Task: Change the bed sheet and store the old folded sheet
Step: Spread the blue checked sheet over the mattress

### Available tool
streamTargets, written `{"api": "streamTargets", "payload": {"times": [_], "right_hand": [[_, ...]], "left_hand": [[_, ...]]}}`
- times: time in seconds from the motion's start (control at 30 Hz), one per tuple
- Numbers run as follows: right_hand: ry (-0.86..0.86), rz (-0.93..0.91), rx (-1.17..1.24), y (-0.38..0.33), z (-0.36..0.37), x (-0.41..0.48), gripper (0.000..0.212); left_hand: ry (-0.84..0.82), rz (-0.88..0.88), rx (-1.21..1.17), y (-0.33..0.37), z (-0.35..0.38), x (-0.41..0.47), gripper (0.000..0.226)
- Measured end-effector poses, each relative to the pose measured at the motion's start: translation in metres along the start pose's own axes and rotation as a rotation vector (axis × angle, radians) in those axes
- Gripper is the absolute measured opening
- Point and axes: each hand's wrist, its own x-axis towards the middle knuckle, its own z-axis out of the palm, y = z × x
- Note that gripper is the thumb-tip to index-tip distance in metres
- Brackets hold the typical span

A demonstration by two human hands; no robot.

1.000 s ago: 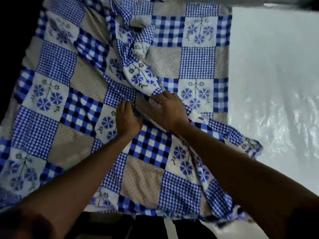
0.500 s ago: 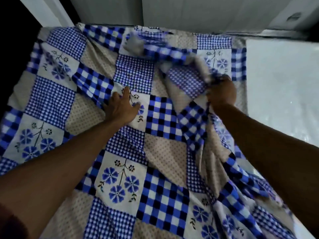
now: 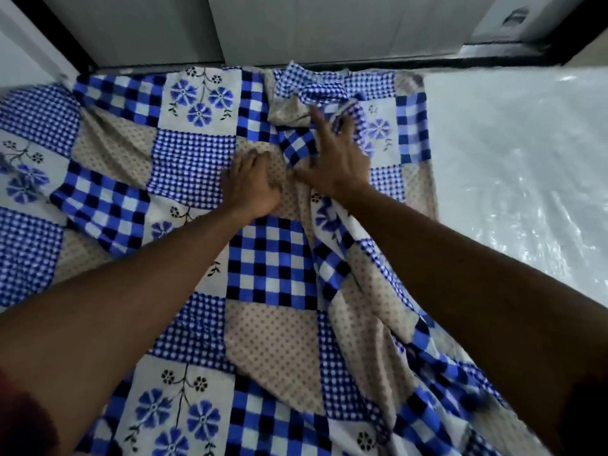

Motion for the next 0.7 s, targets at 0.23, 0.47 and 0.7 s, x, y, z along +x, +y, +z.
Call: {"api": "streamTargets", "payload": {"times": [0.23,0.47,0.7], "right_hand": [[0.141,-0.021,-0.007,0.07,-0.033,0.032,0.033],[0.545,0.593,0.192,0.244,-0.13,0.037,0.053],[0.513,0.021,0.098,0.24,-0.098,0.01,0.055]], "left_hand": [[-0.165,-0.053,0.117,0.026,0.002,0.038,0.083],[-0.266,-0.235,0.032,0.049,-0.017,0.097,0.102],[0.026,0.051,0.064,0.093,-0.009,0.075,0.083]]}}
